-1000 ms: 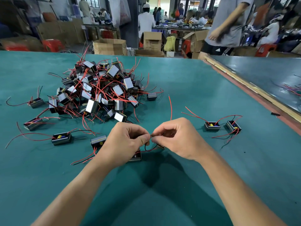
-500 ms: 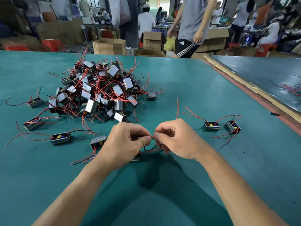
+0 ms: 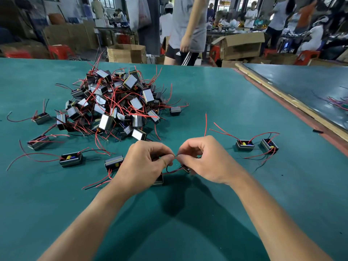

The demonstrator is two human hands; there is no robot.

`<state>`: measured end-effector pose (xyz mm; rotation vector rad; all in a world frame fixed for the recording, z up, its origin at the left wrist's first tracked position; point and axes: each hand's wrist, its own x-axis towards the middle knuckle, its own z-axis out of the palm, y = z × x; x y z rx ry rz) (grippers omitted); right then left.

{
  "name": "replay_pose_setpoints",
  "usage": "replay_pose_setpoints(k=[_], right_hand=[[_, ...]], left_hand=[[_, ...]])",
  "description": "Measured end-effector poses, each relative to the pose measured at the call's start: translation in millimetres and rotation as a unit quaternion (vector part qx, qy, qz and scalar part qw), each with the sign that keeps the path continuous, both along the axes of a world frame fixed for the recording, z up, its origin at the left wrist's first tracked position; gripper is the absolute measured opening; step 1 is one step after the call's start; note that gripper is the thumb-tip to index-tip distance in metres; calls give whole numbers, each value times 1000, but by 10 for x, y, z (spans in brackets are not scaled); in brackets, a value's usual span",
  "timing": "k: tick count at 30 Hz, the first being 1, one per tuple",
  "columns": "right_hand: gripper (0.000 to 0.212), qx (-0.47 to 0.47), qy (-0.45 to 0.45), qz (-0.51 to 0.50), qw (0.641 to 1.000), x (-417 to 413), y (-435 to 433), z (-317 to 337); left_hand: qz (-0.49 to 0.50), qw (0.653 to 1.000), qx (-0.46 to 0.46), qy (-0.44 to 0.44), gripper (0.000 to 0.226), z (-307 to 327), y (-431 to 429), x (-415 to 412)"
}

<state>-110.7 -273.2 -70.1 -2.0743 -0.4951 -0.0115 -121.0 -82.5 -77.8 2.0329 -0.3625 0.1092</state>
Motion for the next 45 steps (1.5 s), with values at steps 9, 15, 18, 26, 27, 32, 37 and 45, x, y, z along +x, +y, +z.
replay_pose_setpoints(k=[9,15,18,26,27,32,37,45], right_hand=[[23,-1,-19,-2,1000,6,-32,25],[15,-14,-17,7,1000,1,-12,14],[20,-29,-8,-4,1000,1,-7,2],[26,-25,76,5,997,25,-17,-27],[24,-20,66,-3,998,21,-13,-25],[16,17,-23,-27,999,0,25,4],[16,30,-51,-24,998,5,22,-10],[23,26,-74,-47,996,28,41,-55]], left_hand=[[-14,992,-77,97,25,29,-5,13],[-19,992,-79,93,24,22,-18,4],[-24,995,-57,73,22,5,-28,4],[-11,1000,-22,8,22,-38,-78,-28],[-10,1000,-24,10,21,-34,-76,-24],[-12,997,-63,43,22,-10,-43,7],[-2,993,-93,76,20,-5,-6,25],[-7,979,-158,131,22,29,18,40]])
